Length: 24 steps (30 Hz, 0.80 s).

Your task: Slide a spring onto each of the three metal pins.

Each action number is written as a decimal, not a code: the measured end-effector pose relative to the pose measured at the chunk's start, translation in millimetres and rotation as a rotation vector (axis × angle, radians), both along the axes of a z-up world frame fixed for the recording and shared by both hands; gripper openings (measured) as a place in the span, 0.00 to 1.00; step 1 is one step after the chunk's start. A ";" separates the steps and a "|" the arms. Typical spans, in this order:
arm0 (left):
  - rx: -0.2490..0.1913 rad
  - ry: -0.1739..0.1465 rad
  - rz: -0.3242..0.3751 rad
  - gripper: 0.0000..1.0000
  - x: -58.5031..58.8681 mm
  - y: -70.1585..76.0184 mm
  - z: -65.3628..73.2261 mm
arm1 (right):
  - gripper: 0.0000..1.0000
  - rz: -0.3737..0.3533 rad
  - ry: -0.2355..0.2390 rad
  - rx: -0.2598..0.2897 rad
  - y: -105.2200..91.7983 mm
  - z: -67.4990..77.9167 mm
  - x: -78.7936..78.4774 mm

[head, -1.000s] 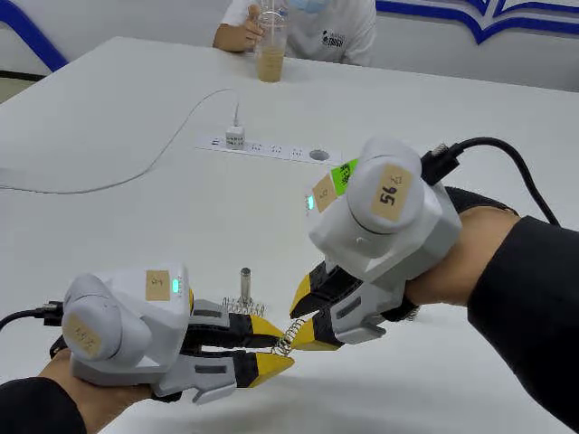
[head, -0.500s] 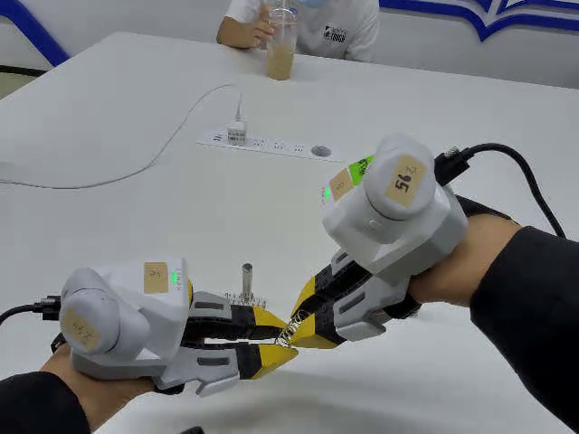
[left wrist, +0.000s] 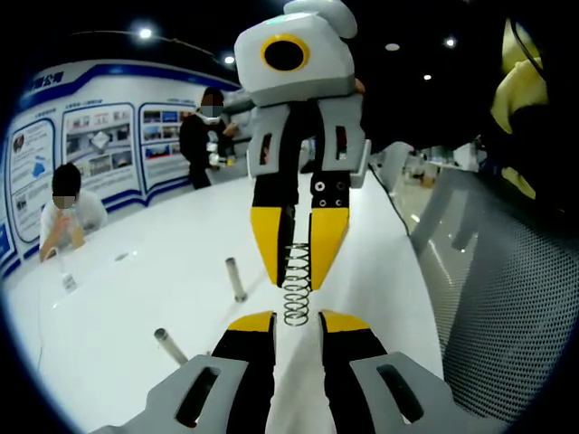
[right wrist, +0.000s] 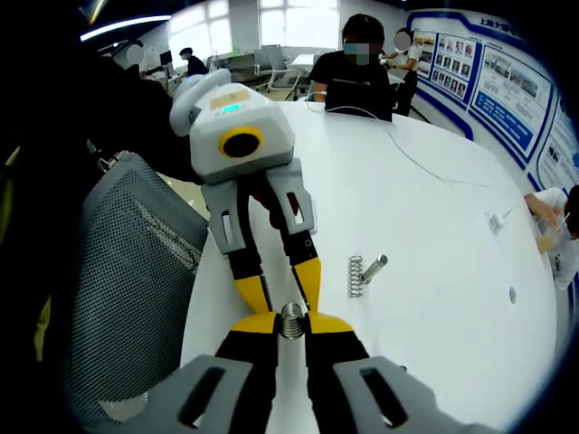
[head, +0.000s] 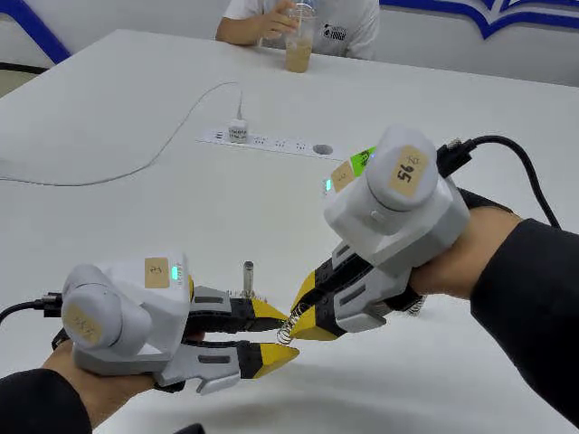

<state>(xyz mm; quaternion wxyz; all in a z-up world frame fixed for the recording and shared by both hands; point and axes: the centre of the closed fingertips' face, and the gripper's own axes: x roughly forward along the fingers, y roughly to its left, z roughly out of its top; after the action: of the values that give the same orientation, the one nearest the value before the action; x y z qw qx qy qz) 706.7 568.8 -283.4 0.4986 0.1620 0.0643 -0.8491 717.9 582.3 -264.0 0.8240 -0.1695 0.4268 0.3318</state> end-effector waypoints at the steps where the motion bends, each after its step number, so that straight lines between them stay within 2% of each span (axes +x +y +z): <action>1: 0.004 0.001 0.006 0.21 0.9 0.3 -0.6 | 0.12 -0.001 0.001 -0.004 -1.0 -0.1 -0.2; 7: 0.023 0.021 0.036 0.30 7.2 3.9 -3.4 | 0.12 -0.015 -0.002 -0.018 -9.0 2.3 -1.1; 24: 0.053 0.062 0.141 0.44 32.1 19.9 -9.2 | 0.12 -0.078 0.003 -0.083 -47.0 10.7 -3.6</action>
<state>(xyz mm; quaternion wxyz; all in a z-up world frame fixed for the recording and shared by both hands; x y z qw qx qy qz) 738.8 588.7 -292.6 0.5505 0.1437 0.1133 -0.8145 714.3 535.2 -253.4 0.8281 -0.1863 0.4476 0.2815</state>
